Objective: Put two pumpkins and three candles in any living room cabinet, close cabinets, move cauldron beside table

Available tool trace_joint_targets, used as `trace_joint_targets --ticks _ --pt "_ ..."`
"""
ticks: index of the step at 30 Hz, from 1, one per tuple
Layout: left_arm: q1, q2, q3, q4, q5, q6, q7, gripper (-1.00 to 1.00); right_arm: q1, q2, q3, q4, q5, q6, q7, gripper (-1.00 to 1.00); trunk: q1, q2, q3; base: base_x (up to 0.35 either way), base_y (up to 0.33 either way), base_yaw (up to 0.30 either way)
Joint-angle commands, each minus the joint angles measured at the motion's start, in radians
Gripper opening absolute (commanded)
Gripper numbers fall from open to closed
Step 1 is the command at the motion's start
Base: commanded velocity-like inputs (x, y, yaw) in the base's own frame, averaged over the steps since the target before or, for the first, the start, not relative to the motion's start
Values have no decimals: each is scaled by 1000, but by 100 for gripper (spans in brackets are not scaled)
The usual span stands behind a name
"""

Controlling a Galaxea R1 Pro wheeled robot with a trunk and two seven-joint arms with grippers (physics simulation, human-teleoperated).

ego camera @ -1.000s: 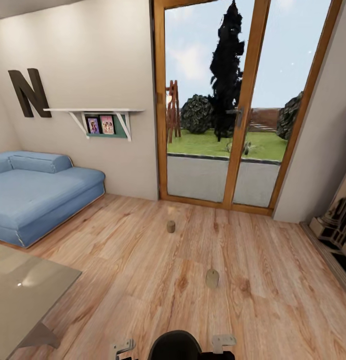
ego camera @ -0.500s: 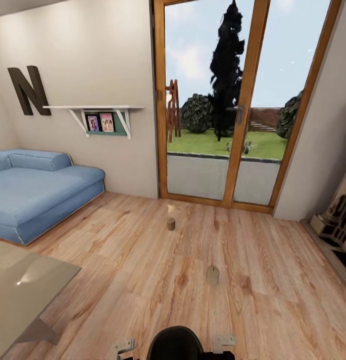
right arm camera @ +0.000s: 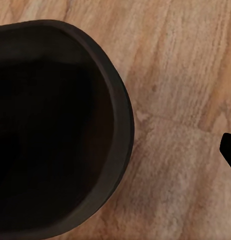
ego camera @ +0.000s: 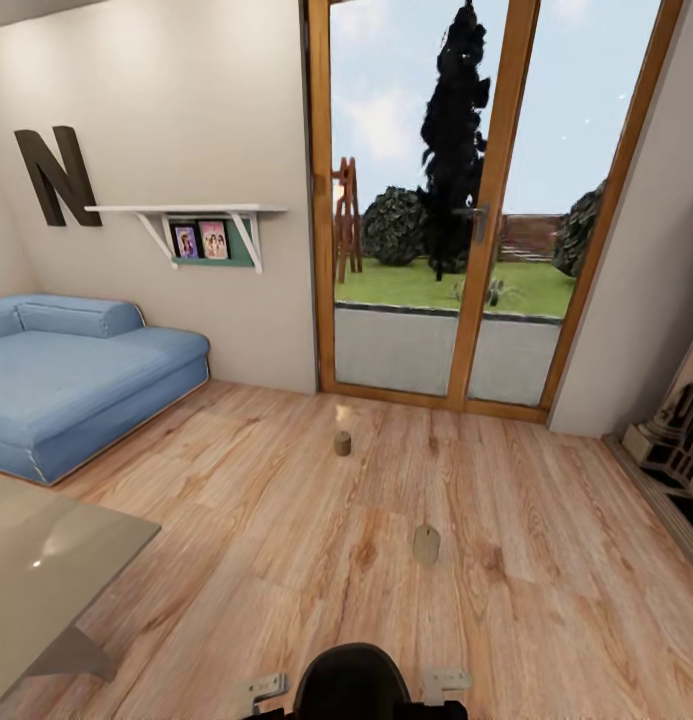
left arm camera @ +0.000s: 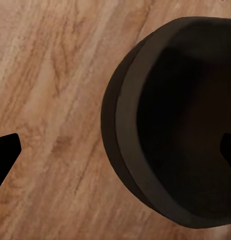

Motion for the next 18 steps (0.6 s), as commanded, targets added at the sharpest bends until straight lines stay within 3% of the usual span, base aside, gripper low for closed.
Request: trace_joint_targets --ticks 1,4,7,18 --pt "0 -3 1 -5 8 6 -8 100 0 0 9 -2 -2 6 -7 100 4 -8 -4 0 0 0" --pt "0 -16 -1 -9 4 6 -76 100 0 1 12 -2 -2 5 -2 100 15 -29 -14 0 0 0" --pt "0 -18 -2 -13 2 6 -104 100 0 4 13 -2 -2 5 21 100 27 -50 -23 0 0 0" --pt "0 -19 -2 -15 1 5 -114 100 0 13 13 -4 -2 5 36 100 69 -127 -57 0 0 0"
